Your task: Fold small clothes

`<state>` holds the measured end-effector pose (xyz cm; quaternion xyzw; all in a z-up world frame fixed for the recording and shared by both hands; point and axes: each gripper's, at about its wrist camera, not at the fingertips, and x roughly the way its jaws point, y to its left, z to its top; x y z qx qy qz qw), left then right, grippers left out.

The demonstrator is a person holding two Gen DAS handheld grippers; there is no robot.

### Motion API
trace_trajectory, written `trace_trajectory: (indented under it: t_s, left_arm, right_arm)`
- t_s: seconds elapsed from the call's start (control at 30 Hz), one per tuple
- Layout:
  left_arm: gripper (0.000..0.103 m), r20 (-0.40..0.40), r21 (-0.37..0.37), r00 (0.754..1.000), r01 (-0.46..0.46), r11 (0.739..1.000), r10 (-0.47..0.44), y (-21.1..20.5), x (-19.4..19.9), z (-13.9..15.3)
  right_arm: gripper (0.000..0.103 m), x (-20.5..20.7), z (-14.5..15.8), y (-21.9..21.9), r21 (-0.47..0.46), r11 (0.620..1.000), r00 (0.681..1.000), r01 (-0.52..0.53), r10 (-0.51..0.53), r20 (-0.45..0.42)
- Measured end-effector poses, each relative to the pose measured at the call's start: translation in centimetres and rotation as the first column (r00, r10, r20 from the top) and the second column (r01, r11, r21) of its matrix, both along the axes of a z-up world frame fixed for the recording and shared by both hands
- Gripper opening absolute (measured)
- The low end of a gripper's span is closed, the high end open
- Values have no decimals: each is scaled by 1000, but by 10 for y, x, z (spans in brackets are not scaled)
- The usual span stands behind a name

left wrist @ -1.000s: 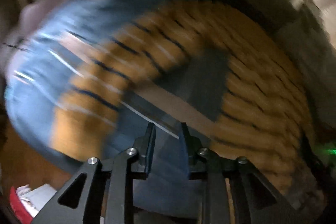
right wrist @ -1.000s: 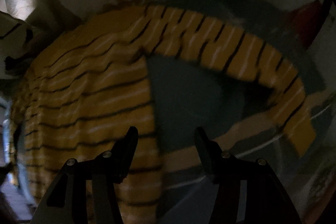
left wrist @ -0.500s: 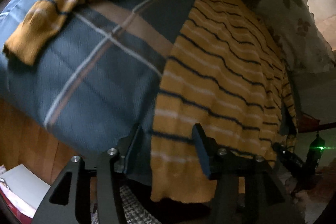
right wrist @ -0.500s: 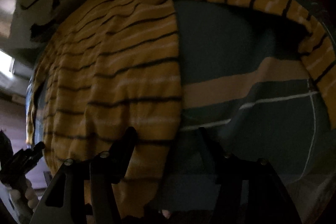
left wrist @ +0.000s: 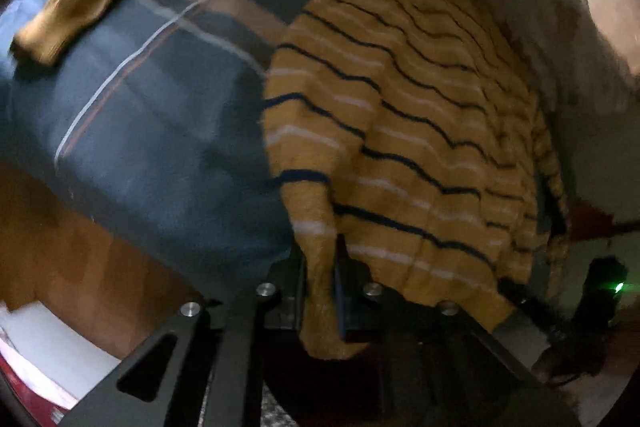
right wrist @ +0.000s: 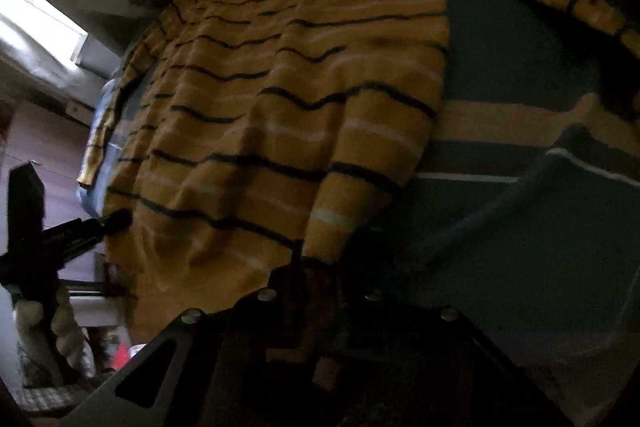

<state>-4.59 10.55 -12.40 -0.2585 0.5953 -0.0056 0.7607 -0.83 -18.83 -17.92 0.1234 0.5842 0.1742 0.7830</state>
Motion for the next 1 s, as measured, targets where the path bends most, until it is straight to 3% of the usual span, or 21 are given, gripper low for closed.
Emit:
trace_trajectory:
  t_s: [0.2, 0.37, 0.47, 0.53, 0.57, 0.67, 0.73, 0.8, 0.9, 1.0]
  left_arm:
    - [8, -21, 17, 999, -32, 999, 33, 7, -34, 19]
    - [8, -72, 35, 997, -30, 999, 32, 7, -43, 7]
    - [10, -42, -11, 999, -25, 1000, 25, 14, -42, 11]
    - [10, 12, -14, 1000, -6, 1000, 6, 21, -44, 27]
    - [10, 45, -2, 999, -1, 1000, 1, 25, -46, 37]
    - [11, 100, 12, 995, -23, 1000, 22, 39, -50, 59]
    - [13, 133, -6, 989, -68, 998, 68, 45, -46, 72]
    - [20, 164, 4, 983, -83, 997, 81, 47, -40, 83]
    - [28, 200, 3, 978, -68, 998, 66, 33, -20, 95]
    - [29, 212, -11, 977, -20, 1000, 22, 14, -2, 99]
  right_arm:
    - [10, -25, 7, -13, 36, 998, 999, -50, 51, -19]
    - [11, -36, -7, -24, 60, 998, 997, -35, 39, -61]
    - [17, -29, -3, -25, 106, 994, 999, -15, 19, -33]
    - [20, -28, 13, -36, 147, 989, 1000, 18, -20, 16]
    - [27, -27, 19, -49, 166, 985, 998, 47, -53, 35]
    - [34, -19, 26, -108, 186, 951, 962, 246, -264, 75]
    - [36, -12, 17, -150, 252, 882, 906, 399, -422, 39]
    - [45, -6, 3, -192, 363, 768, 831, 527, -555, -32]
    - [59, 4, -16, -214, 480, 612, 742, 629, -657, -134]
    - [59, 18, -30, -222, 588, 488, 711, 645, -666, -228]
